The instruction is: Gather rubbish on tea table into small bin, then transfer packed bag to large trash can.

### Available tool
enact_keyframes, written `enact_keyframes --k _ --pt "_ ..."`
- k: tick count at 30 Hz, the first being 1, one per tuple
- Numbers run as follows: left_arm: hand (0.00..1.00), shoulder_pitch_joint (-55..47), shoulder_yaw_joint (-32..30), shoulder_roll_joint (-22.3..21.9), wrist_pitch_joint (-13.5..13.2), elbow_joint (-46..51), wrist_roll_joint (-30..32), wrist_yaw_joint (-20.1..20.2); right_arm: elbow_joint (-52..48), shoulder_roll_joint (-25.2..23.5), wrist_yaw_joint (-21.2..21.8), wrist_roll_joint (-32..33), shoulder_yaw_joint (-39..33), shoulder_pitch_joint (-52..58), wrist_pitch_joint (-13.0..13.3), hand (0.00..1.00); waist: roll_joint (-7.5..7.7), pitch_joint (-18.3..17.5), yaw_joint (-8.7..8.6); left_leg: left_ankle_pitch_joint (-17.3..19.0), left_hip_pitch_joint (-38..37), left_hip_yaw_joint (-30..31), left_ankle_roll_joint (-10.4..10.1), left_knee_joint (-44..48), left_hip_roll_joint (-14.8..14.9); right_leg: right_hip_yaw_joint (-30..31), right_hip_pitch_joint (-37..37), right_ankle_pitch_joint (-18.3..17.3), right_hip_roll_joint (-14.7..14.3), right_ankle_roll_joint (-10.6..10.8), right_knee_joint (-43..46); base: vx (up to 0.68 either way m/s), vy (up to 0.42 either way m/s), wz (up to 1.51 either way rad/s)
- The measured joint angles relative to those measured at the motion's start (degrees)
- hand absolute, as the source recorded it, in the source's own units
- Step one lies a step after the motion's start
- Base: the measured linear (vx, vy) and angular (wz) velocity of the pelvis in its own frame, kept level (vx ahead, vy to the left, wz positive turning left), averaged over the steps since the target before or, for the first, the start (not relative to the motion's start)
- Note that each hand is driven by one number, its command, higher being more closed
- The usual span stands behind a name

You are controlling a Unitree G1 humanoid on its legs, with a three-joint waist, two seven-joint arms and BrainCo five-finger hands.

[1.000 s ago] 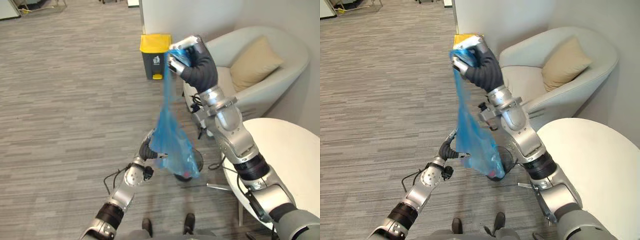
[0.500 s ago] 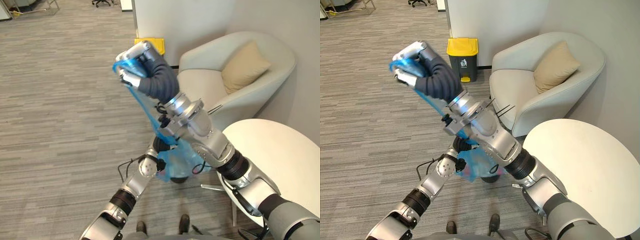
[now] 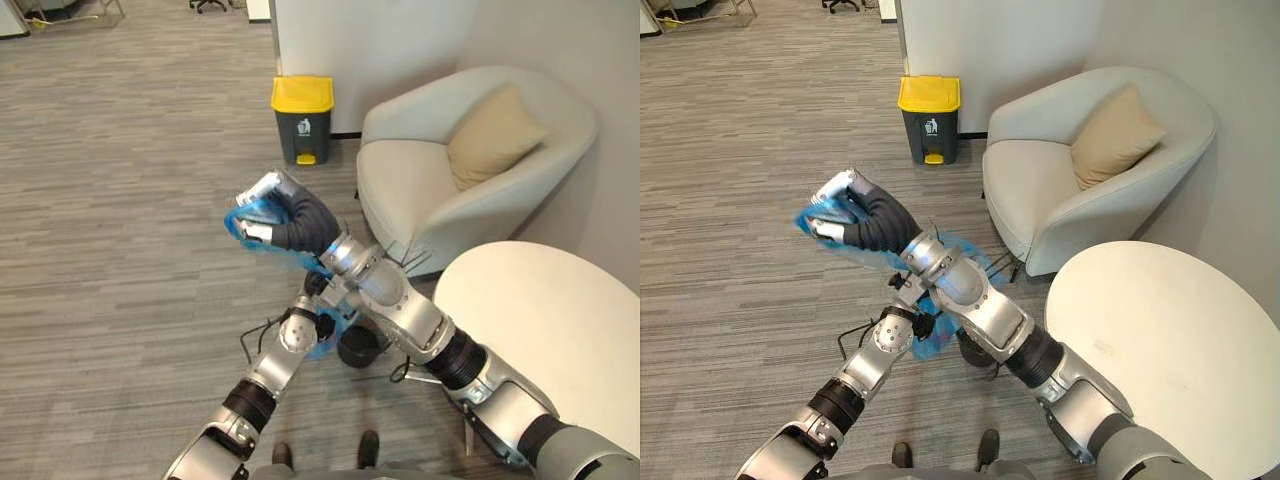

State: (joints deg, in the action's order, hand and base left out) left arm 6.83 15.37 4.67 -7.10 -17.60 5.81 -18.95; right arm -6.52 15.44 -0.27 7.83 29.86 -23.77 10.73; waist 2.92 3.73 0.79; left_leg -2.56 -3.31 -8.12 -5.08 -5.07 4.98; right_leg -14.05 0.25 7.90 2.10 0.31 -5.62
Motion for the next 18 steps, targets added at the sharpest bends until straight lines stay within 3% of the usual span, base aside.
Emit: enact_keyframes --k 5,10,15,18 --pt "1.0 -11.9 -11.6 0.4 -0.4 3.1 -1.8 0.0 -6.8 4.5 -3.4 -11.1 -16.9 17.9 2.1 0.0 0.02 0.0 -0.01 0.3 -0.3 0.3 0.5 -0.7 -0.4 -0.1 0.5 -1.2 0.8 1.5 0.0 0.0 0.026 0.04" --pt "1.0 -18.2 -18.2 0.2 -0.7 6.5 -3.0 0.6 -5.5 5.3 -4.8 -15.9 -26.4 28.4 2.1 0.0 -0.24 0.0 -0.15 0.5 0.3 0.9 0.7 -0.7 -0.8 -0.6 0.5 -1.6 1.0 1.4 0.0 -0.01 0.02 0.07" --pt "1.0 -22.0 -23.4 0.4 -0.9 5.5 -4.1 2.9 7.6 5.4 -2.4 -16.0 -29.6 35.0 1.1 0.0 -1.19 0.5 -0.27 0.3 1.8 3.5 0.4 -0.4 -1.1 -3.3 0.4 -2.2 1.3 1.4 0.0 0.02 0.005 0.27" --pt "1.0 -21.8 -24.6 0.6 -1.0 0.4 -5.4 5.3 17.2 5.3 0.2 -15.0 -29.4 36.1 -0.2 0.0 -2.85 1.7 -0.26 0.6 5.8 6.7 0.8 3.3 -1.8 -7.1 -0.7 -3.6 2.3 1.7 1.7 0.01 0.018 0.71"
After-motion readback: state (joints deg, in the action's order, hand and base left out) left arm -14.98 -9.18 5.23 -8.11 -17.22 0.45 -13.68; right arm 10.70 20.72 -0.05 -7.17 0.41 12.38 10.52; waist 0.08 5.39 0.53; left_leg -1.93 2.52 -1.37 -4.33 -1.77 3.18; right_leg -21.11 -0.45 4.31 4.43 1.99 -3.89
